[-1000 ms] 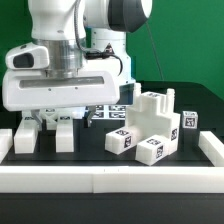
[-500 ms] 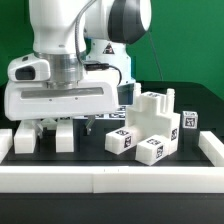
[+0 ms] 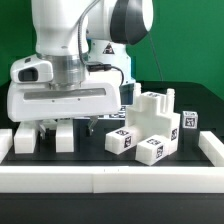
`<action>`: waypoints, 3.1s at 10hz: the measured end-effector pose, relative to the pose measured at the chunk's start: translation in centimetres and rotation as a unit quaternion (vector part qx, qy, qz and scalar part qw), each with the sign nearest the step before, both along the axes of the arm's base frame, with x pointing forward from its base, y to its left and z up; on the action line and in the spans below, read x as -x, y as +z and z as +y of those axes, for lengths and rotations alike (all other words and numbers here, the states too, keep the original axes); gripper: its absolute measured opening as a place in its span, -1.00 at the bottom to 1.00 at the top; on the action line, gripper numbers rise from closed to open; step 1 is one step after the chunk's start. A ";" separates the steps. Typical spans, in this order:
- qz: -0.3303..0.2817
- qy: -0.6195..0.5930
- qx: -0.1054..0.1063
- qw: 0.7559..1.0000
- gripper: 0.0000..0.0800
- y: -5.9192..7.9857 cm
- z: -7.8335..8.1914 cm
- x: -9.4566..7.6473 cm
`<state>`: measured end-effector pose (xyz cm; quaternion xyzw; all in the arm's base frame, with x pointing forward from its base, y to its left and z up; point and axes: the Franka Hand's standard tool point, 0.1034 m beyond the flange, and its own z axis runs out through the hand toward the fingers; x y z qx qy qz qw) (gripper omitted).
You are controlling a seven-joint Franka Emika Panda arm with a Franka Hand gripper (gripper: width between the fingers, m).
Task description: Assemble chair
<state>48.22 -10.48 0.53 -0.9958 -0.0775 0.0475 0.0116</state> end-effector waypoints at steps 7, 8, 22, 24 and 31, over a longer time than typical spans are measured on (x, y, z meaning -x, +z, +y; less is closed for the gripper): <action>0.000 -0.001 0.000 1.000 -0.28 0.0 -0.1 0.0; 0.000 -0.001 0.000 1.000 -0.28 0.0 -0.1 0.0; -0.031 -0.100 -0.026 0.994 -0.28 8.5 3.8 -2.6; -0.025 -0.162 -0.031 0.986 -0.28 10.1 5.2 -2.5; -0.003 -0.341 -0.024 0.940 -0.28 11.2 8.3 -2.4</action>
Offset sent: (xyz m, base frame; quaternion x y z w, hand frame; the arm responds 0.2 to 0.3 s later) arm 0.0000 0.0000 0.0000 0.0000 0.0000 0.0000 1.0000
